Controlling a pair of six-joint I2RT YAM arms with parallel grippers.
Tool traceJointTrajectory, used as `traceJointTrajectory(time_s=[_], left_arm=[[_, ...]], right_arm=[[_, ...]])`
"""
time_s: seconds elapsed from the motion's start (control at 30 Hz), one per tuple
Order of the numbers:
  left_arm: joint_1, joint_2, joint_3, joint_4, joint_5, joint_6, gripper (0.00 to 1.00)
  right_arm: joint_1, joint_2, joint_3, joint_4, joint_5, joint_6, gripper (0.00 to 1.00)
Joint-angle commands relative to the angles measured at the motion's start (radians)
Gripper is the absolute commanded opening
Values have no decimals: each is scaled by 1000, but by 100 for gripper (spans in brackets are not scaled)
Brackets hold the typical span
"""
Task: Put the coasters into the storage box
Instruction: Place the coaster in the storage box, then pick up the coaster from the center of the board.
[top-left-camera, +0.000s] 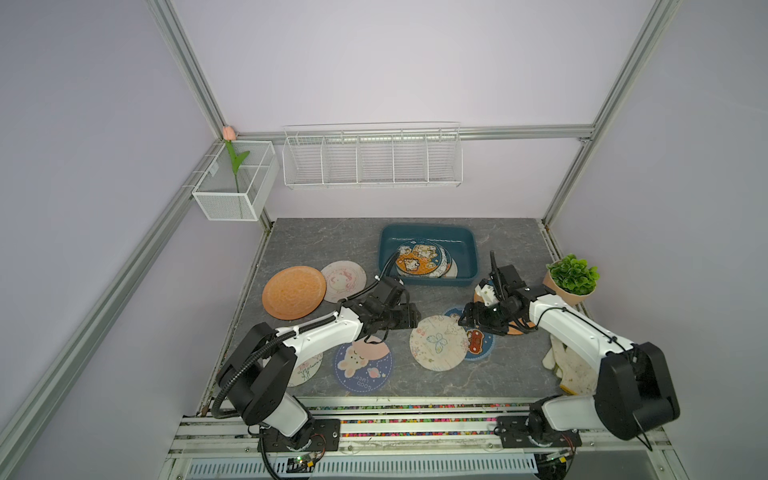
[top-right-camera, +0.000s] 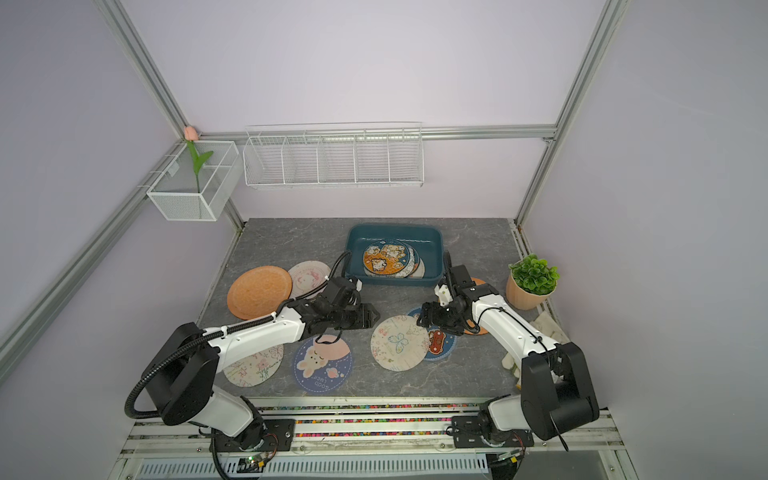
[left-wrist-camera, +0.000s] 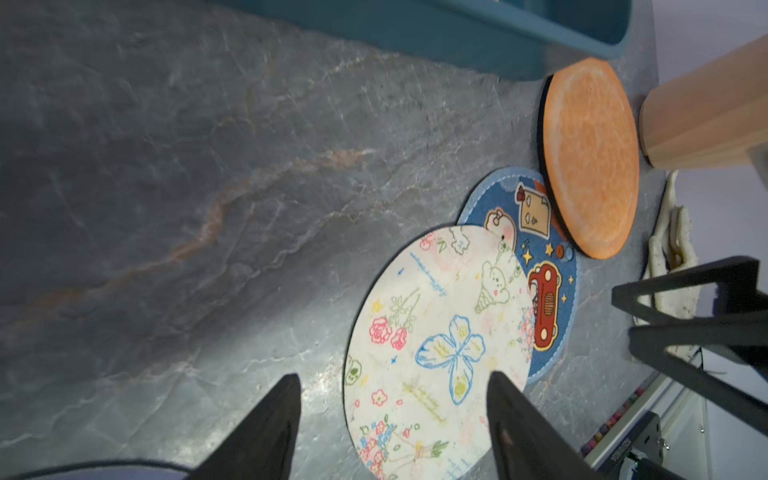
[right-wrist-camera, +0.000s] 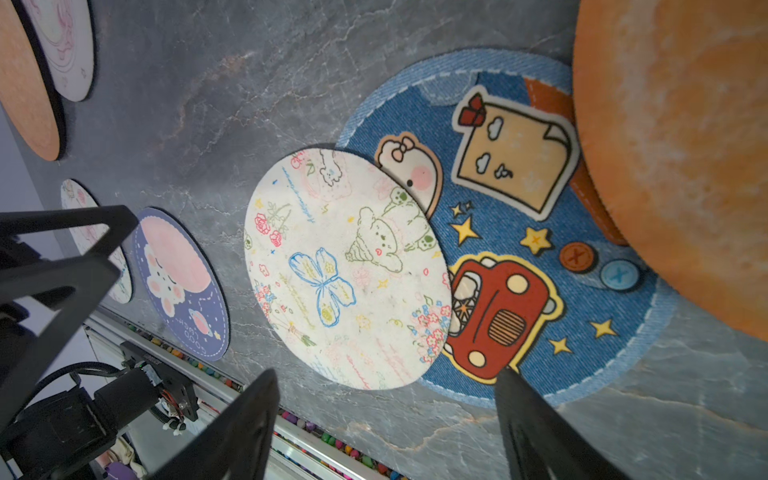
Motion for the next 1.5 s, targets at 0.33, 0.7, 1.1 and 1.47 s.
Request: traceJointTrajectory(time_s=[0.33,0.7,1.1,1.47], left_arm=[[-63,12,-110,135,29,-220,60],[-105,74,-121,155,26,-269,53],[-128,121,-76,70,-10,-234,50],[-134,106,-46,-2,-33,-214,50]], right_arm=[[79,70,-41,13,50,4,77],[96,97,-73,49,76,14,73],[105,125,-64,65,77,17,72],[113,161,-53,77,77,18,71]])
